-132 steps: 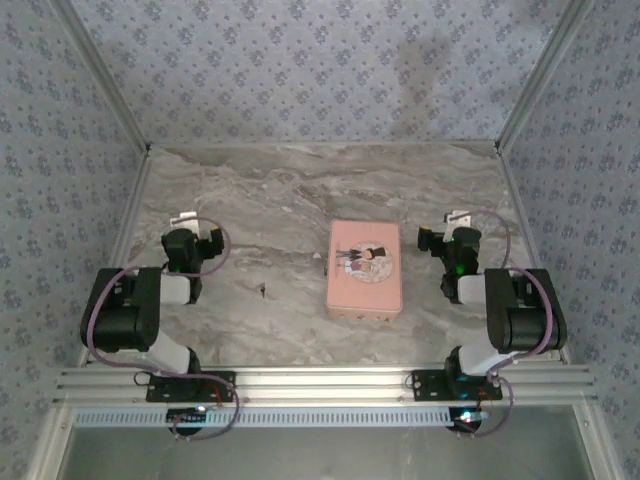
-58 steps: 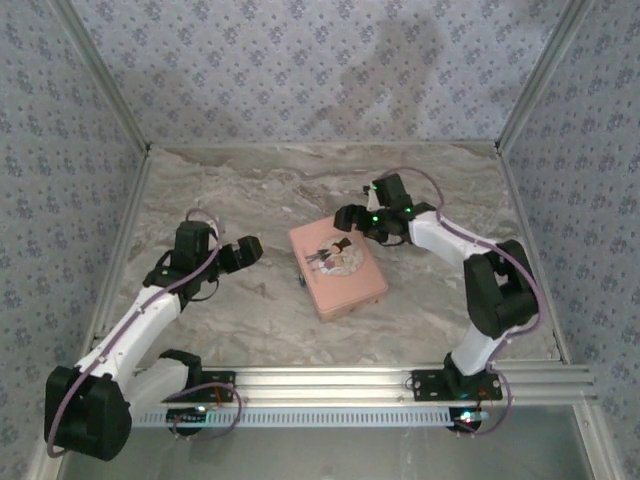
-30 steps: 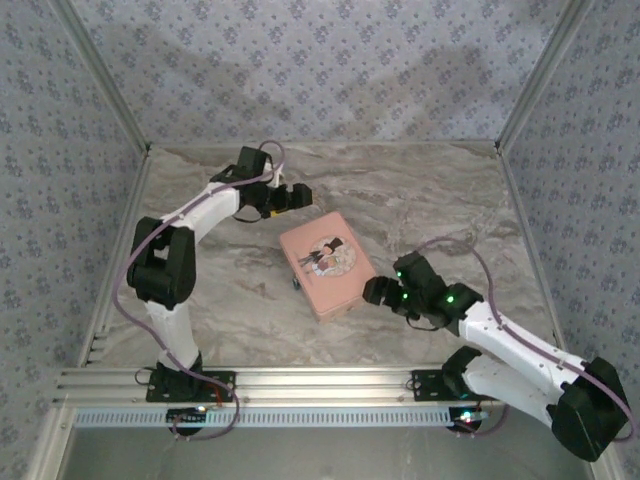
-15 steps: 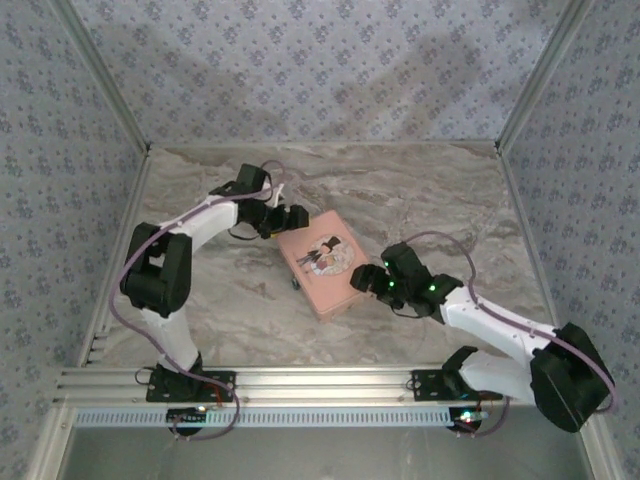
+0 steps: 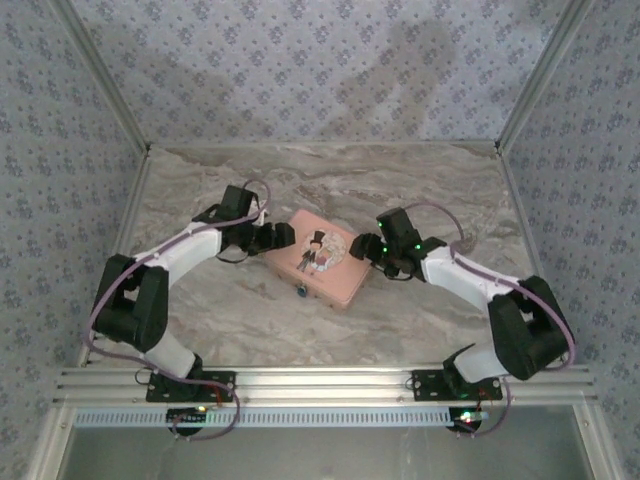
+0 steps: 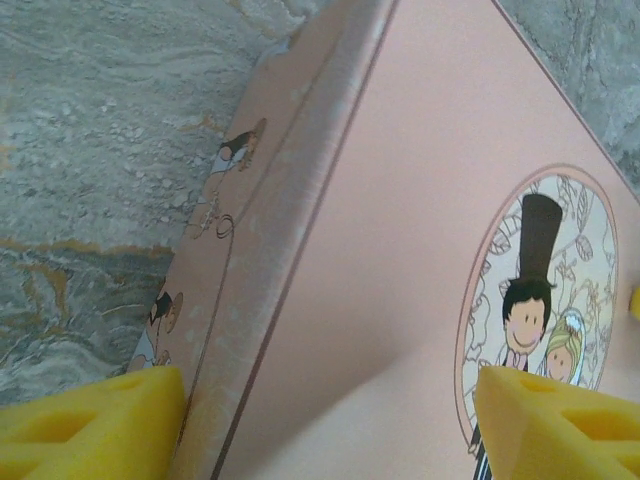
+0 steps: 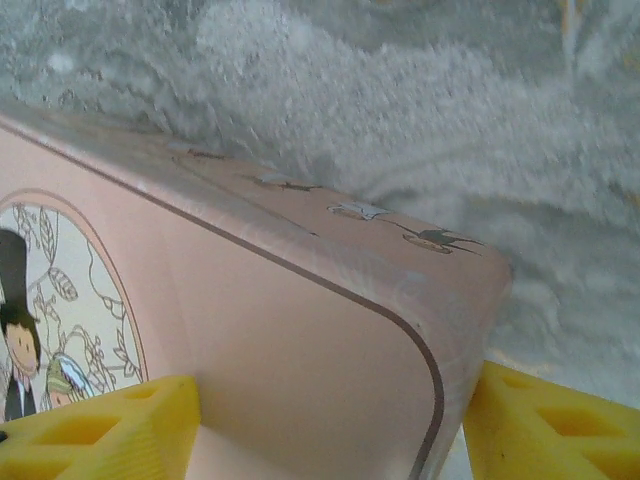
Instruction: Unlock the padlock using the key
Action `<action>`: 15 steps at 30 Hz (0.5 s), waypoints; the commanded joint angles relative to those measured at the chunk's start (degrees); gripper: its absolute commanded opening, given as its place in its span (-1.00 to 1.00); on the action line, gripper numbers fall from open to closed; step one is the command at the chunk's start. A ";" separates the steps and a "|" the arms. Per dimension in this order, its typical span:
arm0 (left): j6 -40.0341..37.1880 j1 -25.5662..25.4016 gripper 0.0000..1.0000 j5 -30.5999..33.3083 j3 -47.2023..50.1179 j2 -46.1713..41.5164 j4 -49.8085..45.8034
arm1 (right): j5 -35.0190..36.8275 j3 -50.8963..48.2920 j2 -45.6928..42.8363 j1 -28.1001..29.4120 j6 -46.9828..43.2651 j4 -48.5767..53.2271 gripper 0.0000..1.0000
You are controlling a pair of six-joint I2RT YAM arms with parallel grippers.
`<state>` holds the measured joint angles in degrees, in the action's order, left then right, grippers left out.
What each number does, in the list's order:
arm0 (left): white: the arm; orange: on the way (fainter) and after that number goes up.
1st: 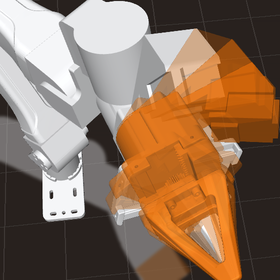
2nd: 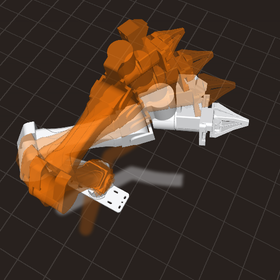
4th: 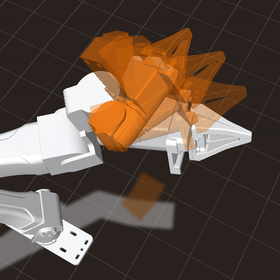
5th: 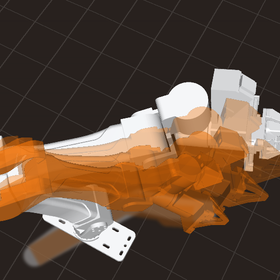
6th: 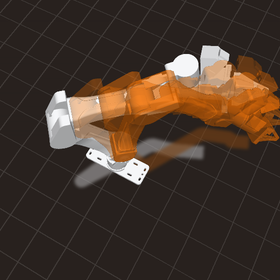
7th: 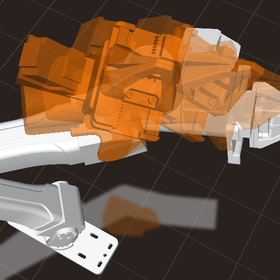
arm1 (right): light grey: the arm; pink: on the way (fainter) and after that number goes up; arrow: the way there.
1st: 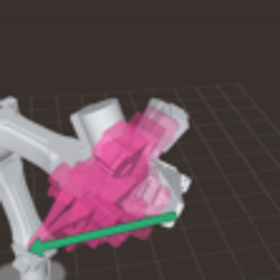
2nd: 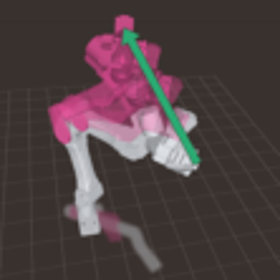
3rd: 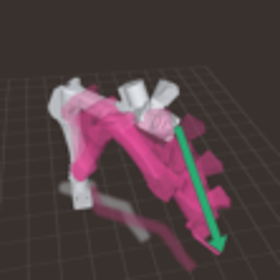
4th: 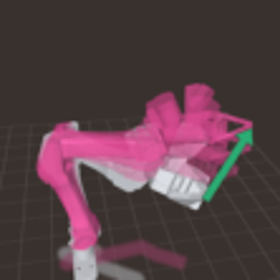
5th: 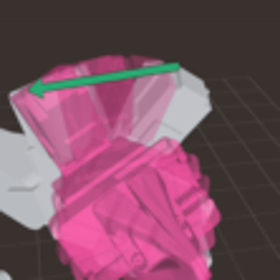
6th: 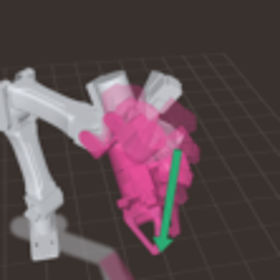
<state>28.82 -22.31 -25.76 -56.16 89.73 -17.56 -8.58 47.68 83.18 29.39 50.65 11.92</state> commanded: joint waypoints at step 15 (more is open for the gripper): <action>11.05 -9.33 0.48 3.06 1.68 0.33 13.42 | -11.08 21.64 17.90 -4.07 -8.68 -1.42 0.38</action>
<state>37.32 -28.67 -17.06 -52.77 88.14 -11.35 -8.75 65.12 99.57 23.07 42.54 11.97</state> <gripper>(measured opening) 0.741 0.689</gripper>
